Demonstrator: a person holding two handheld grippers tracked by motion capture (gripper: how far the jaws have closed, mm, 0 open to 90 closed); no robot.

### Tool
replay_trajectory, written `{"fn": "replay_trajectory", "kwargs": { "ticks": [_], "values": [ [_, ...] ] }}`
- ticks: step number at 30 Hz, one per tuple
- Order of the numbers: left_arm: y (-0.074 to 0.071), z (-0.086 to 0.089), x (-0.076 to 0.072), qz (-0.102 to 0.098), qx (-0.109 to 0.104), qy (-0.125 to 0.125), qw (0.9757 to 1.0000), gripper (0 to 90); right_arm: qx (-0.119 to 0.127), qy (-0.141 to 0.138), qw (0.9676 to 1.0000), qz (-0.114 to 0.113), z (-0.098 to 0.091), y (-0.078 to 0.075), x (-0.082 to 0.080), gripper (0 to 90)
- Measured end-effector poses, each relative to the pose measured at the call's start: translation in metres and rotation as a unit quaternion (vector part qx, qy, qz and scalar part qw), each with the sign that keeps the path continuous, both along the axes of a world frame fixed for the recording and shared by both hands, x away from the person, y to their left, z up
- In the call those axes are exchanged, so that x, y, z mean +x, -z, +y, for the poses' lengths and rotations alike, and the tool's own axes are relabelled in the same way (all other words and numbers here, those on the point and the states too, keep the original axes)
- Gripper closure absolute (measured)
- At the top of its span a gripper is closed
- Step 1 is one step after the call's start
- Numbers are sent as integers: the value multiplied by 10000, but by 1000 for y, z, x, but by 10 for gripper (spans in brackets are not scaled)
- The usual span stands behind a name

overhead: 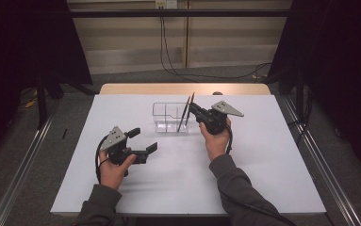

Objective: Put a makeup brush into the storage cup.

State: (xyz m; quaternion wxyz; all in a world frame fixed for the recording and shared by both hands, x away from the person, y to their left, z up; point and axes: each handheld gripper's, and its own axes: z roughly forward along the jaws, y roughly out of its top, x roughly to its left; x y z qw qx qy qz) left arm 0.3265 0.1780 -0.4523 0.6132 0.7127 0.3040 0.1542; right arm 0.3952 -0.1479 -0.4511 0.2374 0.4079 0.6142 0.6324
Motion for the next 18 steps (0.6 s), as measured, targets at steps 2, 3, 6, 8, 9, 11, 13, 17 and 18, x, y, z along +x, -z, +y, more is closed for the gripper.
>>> {"fn": "replay_trajectory", "kwargs": {
  "ticks": [2,3,6,8,9,11,13,17,18],
  "values": [
    [0,0,0,-9,-20,27,10000,53,9,3,10000,16,0,0,0,841],
    [0,0,0,-8,31,-30,10000,53,-4,-5,10000,11,0,0,0,841],
    [-1,1,0,-29,68,-32,10000,53,-7,-1,10000,4,0,1,0,841],
    [0,0,0,-20,36,-21,10000,53,16,-9,10000,40,1,1,0,841],
    [0,0,0,-42,60,-41,10000,53,26,-4,10000,37,1,2,0,841],
    [0,0,0,-30,46,-32,10000,53,12,15,10000,43,1,3,-1,841],
    [0,0,0,-8,31,-37,10000,53,7,-4,10000,63,1,4,-1,841],
    [0,0,0,-13,27,-31,10000,53,9,23,10000,76,2,5,-1,840],
    [0,0,0,-4,17,-6,10000,53,-1,23,10000,93,2,5,0,840]
  ]
}}
